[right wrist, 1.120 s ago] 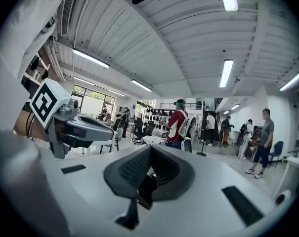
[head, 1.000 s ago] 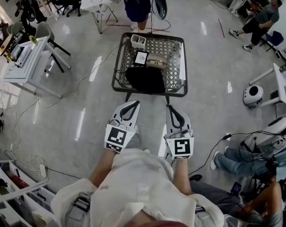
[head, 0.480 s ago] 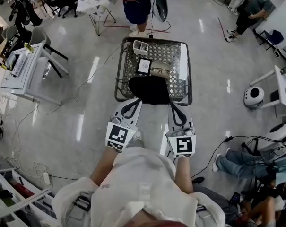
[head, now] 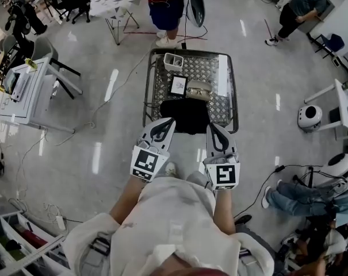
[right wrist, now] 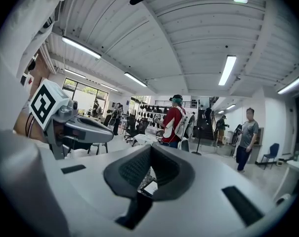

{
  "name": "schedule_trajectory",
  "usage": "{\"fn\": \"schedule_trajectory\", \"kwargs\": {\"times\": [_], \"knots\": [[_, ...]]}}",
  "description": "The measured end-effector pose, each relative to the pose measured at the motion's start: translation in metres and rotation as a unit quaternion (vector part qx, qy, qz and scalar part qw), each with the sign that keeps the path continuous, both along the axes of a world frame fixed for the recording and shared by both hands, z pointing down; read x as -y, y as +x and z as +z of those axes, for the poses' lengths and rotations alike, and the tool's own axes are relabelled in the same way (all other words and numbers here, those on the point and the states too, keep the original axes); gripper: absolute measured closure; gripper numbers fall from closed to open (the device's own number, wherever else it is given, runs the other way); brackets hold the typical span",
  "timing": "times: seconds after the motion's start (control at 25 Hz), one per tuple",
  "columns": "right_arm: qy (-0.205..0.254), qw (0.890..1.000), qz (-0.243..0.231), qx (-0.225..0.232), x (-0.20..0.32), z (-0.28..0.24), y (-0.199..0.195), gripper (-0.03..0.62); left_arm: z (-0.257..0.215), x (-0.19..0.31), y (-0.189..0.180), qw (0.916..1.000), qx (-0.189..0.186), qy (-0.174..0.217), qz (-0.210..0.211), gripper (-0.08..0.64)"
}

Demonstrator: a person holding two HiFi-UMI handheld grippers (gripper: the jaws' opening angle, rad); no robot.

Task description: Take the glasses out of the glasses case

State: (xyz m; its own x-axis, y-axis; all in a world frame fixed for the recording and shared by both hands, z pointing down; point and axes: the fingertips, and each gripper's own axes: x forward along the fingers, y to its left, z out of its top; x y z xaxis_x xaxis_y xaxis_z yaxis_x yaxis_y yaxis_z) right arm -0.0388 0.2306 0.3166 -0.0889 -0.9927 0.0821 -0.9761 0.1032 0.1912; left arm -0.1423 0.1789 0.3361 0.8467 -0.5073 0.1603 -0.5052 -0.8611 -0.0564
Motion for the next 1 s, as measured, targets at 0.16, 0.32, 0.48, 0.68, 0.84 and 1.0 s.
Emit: {"fn": "schedule_trajectory", "kwargs": {"times": [0.16,0.32,0.48,0.68,0.84,1.0], "knots": [[-0.016,1.0,0.009,0.002,0.012,0.006,0.006,0.586,0.004,0.016,0.003,1.0,-0.003,-0.009,0.002,0.546],[-0.028,1.0,0.008,-0.003,0.023,0.01,0.012,0.586,0.005,0.031,0.009,0.9999,-0.006,-0.012,0.0,0.546],[-0.035,0.999,-0.003,-0.002,0.038,0.015,0.016,0.586,0.007,0.047,0.013,0.9998,-0.01,-0.015,-0.011,0.546],[-0.032,0.999,-0.023,-0.001,0.063,0.015,0.027,0.586,0.012,0.063,0.023,0.9995,-0.005,-0.018,-0.027,0.546],[-0.03,0.999,-0.034,0.01,0.088,0.014,0.039,0.586,0.014,0.082,0.037,0.9992,0.001,-0.019,-0.035,0.546],[-0.03,0.999,-0.042,0.008,0.111,0.017,0.062,0.586,0.016,0.104,0.056,0.9988,0.01,-0.02,-0.044,0.546]]}}
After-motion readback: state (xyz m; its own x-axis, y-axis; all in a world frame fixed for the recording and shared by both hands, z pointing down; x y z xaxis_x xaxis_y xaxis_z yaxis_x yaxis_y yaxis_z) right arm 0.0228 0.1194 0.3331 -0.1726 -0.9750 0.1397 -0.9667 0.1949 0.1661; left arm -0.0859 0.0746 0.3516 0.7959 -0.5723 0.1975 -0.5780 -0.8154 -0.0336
